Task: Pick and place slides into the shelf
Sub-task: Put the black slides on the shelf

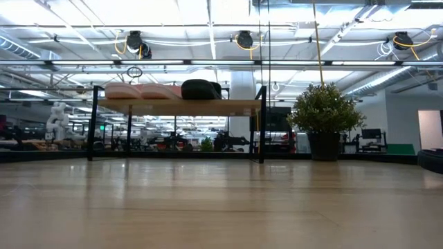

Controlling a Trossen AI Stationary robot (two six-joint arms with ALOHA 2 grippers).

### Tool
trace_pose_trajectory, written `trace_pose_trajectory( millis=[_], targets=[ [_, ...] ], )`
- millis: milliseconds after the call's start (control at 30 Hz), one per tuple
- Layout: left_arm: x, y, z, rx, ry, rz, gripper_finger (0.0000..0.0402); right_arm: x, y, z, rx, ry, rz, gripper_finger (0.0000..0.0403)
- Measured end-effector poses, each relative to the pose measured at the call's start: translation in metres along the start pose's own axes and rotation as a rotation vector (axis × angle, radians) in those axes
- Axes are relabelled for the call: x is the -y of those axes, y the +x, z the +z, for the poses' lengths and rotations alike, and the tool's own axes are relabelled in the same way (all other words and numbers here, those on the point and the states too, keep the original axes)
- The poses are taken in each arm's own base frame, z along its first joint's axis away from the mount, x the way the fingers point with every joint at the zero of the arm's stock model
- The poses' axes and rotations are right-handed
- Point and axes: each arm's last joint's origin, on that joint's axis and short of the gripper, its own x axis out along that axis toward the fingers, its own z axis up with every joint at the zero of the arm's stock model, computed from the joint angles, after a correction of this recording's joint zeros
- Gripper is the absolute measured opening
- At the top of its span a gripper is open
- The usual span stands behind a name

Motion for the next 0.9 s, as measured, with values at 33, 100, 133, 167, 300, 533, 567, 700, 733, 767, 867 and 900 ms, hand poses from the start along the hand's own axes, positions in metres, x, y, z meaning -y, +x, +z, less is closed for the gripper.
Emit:
trace_pose_trajectory(
  millis=[33, 100, 133, 167, 300, 533, 567, 700, 733, 767, 867, 900],
  targets=[
    [0.001, 0.001, 0.0, -0.003, 0.003, 0.0, 0.0175, 0.006, 0.006, 0.0, -0.019, -0.001, -0.014, 0.021],
    [0.003, 0.003, -0.001, -0.009, 0.01, 0.0, 0.0175, 0.021, 0.017, 0.0, -0.053, 0.033, -0.041, 0.021],
    [0.004, 0.004, -0.001, -0.011, 0.013, -0.001, 0.0175, 0.028, 0.021, 0.0, -0.068, 0.057, -0.054, 0.021],
    [0.005, 0.004, -0.001, -0.015, 0.017, -0.002, 0.0175, 0.035, 0.025, 0.0, -0.081, 0.079, -0.066, 0.021],
    [0.007, 0.007, -0.002, -0.022, 0.046, -0.001, 0.0175, 0.056, 0.031, -0.001, -0.102, 0.184, -0.091, 0.021],
    [0.009, 0.009, -0.002, -0.028, 0.117, -0.001, 0.0175, 0.065, 0.04, -0.003, -0.119, 0.422, -0.136, 0.021],
    [0.009, 0.009, -0.002, -0.028, 0.117, -0.001, 0.0175, 0.066, 0.04, -0.003, -0.116, 0.474, -0.14, 0.021],
    [0.009, 0.009, -0.002, -0.027, 0.113, 0.0, 0.0175, 0.066, 0.039, -0.003, -0.106, 0.583, -0.143, 0.021],
    [0.009, 0.009, -0.002, -0.027, 0.113, 0.0, 0.0175, 0.066, 0.038, -0.002, -0.104, 0.596, -0.141, 0.021],
    [0.009, 0.009, -0.002, -0.027, 0.113, 0.0, 0.0175, 0.068, 0.039, -0.002, -0.105, 0.608, -0.145, 0.021],
    [0.009, 0.009, -0.002, -0.027, 0.129, 0.001, 0.0175, 0.077, 0.049, -0.002, -0.14, 0.534, -0.18, 0.021],
    [0.009, 0.009, -0.002, -0.028, 0.139, 0.0, 0.0175, 0.081, 0.054, -0.003, -0.161, 0.478, -0.195, 0.021]
  ],
)
